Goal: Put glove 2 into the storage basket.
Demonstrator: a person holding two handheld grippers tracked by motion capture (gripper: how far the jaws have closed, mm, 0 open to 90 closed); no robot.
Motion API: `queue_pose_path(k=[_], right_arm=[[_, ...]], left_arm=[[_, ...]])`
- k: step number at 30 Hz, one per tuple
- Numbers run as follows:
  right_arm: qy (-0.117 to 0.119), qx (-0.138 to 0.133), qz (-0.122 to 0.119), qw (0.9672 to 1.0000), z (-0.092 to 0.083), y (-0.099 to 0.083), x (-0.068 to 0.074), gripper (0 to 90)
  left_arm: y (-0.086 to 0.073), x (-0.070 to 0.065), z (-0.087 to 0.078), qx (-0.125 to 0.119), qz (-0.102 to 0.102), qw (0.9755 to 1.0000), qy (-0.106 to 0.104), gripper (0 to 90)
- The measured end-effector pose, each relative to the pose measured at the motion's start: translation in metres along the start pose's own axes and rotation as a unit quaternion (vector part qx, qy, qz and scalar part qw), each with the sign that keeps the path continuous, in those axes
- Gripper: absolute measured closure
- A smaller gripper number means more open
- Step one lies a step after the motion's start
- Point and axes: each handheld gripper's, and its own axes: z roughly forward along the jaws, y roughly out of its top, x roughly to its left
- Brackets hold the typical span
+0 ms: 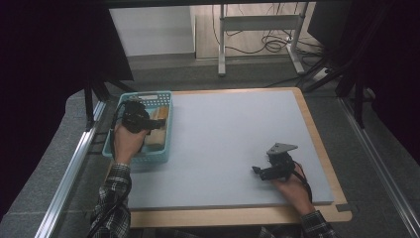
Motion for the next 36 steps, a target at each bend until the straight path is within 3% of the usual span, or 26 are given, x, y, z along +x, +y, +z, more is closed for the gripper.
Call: queue_pose_path(k=[20,36], right_arm=[[0.000,0.000,0.000,1.0000,0.000,0.000,0.000,12.8],[0.000,0.000,0.000,1.0000,0.000,0.000,0.000,12.9]], left_arm=[[-0.013,-0.021,-0.017,-0.011,0.034,0.9992,-0.020,0.0],[-0.021,-0.050,-0.022,-0.032,0.086,0.9953,-0.032,0.0]])
